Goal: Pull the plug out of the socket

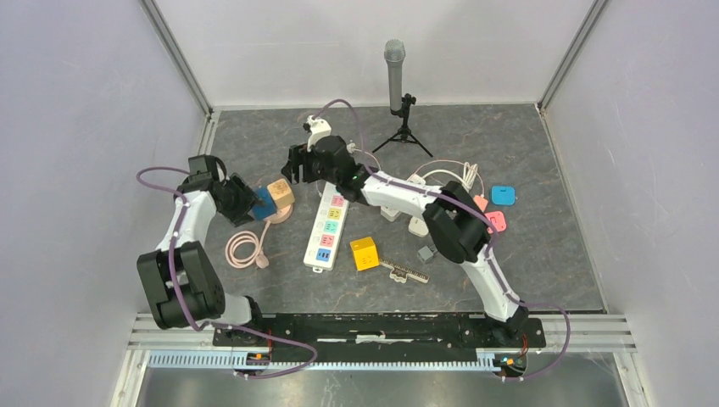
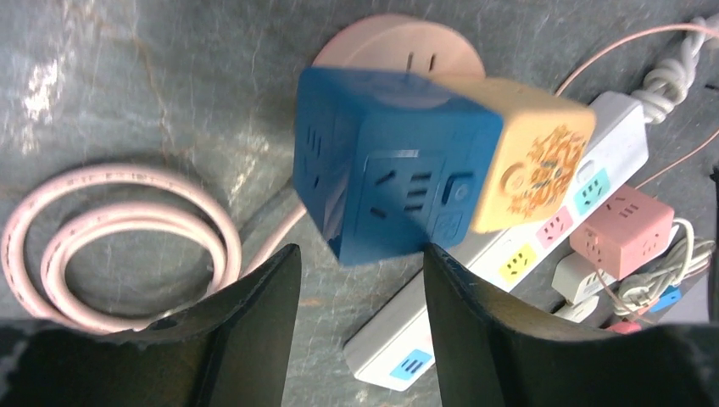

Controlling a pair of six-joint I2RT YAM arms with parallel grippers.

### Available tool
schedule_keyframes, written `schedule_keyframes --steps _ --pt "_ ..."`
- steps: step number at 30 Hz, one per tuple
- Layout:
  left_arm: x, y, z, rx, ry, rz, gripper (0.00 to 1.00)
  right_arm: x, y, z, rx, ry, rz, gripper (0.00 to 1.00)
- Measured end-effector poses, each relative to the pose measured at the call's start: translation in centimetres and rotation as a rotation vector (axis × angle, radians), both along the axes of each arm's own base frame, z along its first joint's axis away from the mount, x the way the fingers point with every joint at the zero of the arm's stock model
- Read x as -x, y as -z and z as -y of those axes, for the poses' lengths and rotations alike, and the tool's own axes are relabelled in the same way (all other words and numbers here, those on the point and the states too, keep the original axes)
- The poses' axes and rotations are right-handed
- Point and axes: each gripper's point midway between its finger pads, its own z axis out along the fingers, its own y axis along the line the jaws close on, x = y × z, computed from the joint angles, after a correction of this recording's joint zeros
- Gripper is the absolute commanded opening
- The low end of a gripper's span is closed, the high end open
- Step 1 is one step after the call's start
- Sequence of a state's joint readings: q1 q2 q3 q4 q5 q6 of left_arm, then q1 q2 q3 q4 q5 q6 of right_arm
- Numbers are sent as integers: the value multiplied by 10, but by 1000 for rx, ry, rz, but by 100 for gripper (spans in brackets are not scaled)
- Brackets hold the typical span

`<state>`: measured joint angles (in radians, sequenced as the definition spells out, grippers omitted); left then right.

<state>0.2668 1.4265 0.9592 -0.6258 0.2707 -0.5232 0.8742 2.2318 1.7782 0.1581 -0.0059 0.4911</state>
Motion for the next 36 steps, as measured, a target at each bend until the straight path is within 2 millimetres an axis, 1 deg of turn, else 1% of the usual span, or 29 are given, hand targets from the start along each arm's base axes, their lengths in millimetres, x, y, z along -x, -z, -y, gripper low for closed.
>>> schedule_keyframes --steps 4,7,12,16,19,20,23,25,27,31,36 --pt "18 2 6 16 -33 -25 63 1 15 -15 -33 24 0 73" --pt "26 4 9 30 -55 -36 63 4 20 -25 -67 15 12 71" --pt "25 4 10 41 -68 -37 63 9 29 -39 -111 -27 22 67" --pt "25 3 11 49 -74 -38 63 14 48 -50 -118 -86 -3 64" --pt "25 3 11 51 -78 -38 63 18 64 -54 -117 -116 -35 58" --pt "25 3 11 51 -78 -39 62 18 63 -55 -126 -121 -33 54" --pt "25 3 11 50 -79 -40 60 18 61 -55 -139 -143 -34 47" --pt "25 4 11 50 -79 -44 60 20 63 -53 -145 -158 -36 44" --pt "25 5 11 51 -79 -50 59 24 62 -48 -155 -170 -32 43" --pt "20 3 9 50 -80 -51 59 42 61 -36 -151 -211 -48 41" --pt "17 -3 8 44 -82 -40 59 57 62 -31 -139 -261 -51 40"
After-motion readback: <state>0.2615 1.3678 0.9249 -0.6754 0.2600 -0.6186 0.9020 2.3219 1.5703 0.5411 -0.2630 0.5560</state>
